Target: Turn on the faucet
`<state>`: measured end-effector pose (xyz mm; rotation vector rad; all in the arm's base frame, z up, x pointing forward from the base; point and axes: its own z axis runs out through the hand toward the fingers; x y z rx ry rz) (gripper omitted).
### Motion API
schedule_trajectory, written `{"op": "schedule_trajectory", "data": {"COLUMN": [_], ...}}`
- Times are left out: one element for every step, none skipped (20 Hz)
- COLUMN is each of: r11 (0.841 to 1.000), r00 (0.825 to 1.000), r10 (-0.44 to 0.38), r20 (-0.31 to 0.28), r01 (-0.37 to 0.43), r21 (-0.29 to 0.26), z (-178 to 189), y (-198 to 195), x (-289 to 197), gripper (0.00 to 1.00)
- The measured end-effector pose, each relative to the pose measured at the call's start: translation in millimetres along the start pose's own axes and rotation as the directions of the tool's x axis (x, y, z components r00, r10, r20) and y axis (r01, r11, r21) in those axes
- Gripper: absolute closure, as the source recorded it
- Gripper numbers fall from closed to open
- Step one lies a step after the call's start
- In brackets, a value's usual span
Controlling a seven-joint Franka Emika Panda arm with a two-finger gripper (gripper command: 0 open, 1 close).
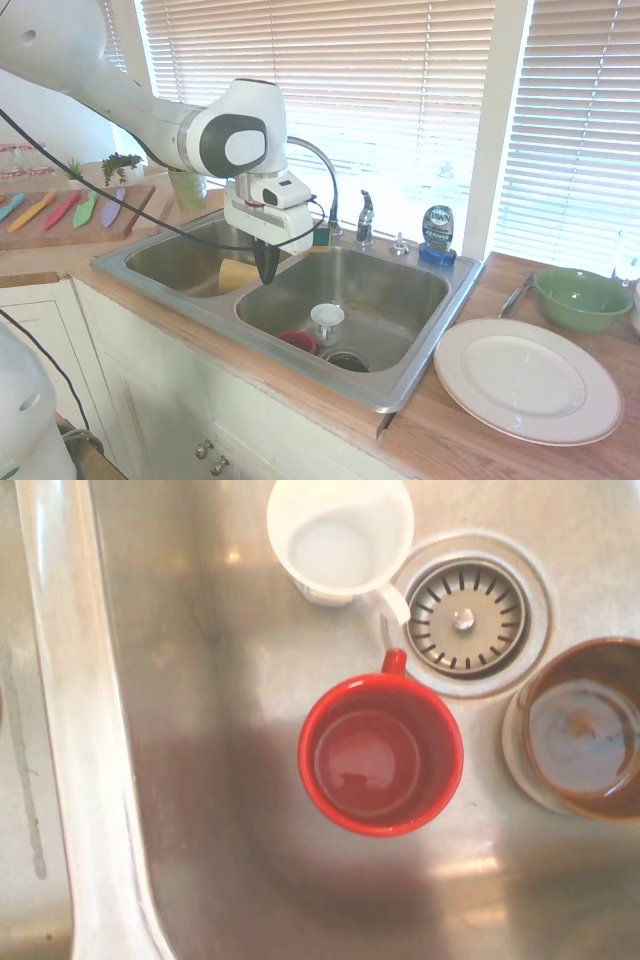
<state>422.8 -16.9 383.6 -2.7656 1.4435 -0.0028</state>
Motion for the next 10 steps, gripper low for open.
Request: {"op": "schedule_trajectory", "data": {"r11": [1.0, 1.0, 1.0, 1.0, 1.0, 1.0, 1.0, 1.0, 1.0, 1.0], "r00": [1.0, 1.0, 1.0, 1.0, 1.0, 1.0, 1.0, 1.0, 1.0, 1.0], "r10": [-0.001, -0.002, -0.003, -0.003, -0.004, -0.005, -0.006, -0.007, -0.008, -0.008], "r20": [0.0, 0.0, 0.0, 0.001, 0.0, 0.0, 0.0, -0.001, -0.001, -0.001], "r01": [0.001, 0.002, 0.003, 0.003, 0.004, 0.005, 0.006, 0.007, 0.008, 0.008], "r21": [-0.002, -0.002, -0.002, -0.002, -0.002, -0.002, -0.002, -0.003, -0.003, -0.003], "z": [0.7, 0.9, 0.9, 0.9, 0.9, 0.8, 0.9, 0.9, 0.9, 0.9], "y": [0.1, 0.0, -0.2, -0.4, -0.6, -0.8, -1.1, -1.5, -1.7, -1.8], "x": [-0.7, -1.3, -1.5, -1.8, -2.0, -2.4, -2.8, -3.3, -3.6, -3.7], "gripper": [0.0, 0.0, 0.0, 0.0, 0.0, 0.0, 0.0, 0.0, 0.0, 0.0]}}
